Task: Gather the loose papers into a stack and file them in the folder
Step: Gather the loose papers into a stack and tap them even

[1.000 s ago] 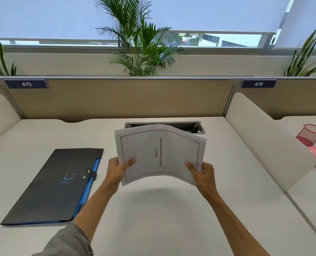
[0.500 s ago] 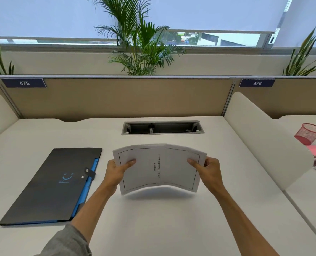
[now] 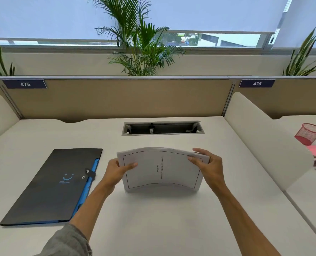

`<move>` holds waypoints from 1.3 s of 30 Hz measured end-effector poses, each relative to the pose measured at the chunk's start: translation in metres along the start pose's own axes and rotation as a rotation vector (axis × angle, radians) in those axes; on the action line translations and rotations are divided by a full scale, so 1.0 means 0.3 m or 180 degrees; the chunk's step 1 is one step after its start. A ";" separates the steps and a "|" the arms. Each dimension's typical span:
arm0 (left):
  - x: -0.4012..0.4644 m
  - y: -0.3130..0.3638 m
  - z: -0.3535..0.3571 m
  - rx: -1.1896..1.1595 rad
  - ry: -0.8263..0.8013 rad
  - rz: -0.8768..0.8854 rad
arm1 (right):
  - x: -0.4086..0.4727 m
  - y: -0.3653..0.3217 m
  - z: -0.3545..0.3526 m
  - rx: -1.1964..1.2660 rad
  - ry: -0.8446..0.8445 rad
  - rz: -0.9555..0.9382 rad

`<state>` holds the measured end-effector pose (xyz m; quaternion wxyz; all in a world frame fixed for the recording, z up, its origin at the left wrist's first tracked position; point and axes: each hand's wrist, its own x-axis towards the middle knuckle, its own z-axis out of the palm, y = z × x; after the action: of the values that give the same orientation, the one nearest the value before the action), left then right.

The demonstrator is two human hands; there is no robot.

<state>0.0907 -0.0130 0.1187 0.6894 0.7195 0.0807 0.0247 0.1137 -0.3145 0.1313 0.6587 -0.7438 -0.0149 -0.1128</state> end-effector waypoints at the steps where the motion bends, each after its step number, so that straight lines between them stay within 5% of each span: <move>1: -0.006 -0.015 0.006 0.0032 -0.0003 -0.0055 | -0.002 0.005 -0.002 -0.0066 -0.0003 0.0013; 12: 0.005 0.052 0.053 0.0607 0.0117 0.0649 | 0.061 -0.135 -0.015 -0.2501 -0.0709 -0.0976; 20: -0.002 0.201 0.090 0.1394 -0.0199 0.1483 | 0.110 -0.213 0.068 -0.2100 -0.1535 -0.0737; 24: 0.017 0.251 0.081 0.1708 0.0623 0.2157 | 0.116 -0.212 0.061 -0.1479 -0.1294 -0.0599; 27: 0.021 0.238 0.066 0.0600 0.1162 0.1228 | 0.117 -0.204 0.034 -0.0764 -0.1247 -0.0307; 31: 0.016 0.134 0.055 -0.0746 0.0177 -0.0202 | 0.098 -0.167 0.023 0.0210 -0.1148 0.0155; 35: -0.036 0.078 0.109 -0.0715 -0.0584 -0.0253 | 0.062 -0.114 0.050 0.0644 -0.0897 0.0336; 39: -0.038 0.059 0.147 -0.0436 -0.0233 0.0107 | 0.036 -0.057 0.076 0.0694 -0.0663 0.0360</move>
<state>0.0874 -0.0588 0.1352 0.7389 0.6723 0.0414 0.0154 0.1248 -0.2913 0.1476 0.7357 -0.6752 -0.0533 0.0045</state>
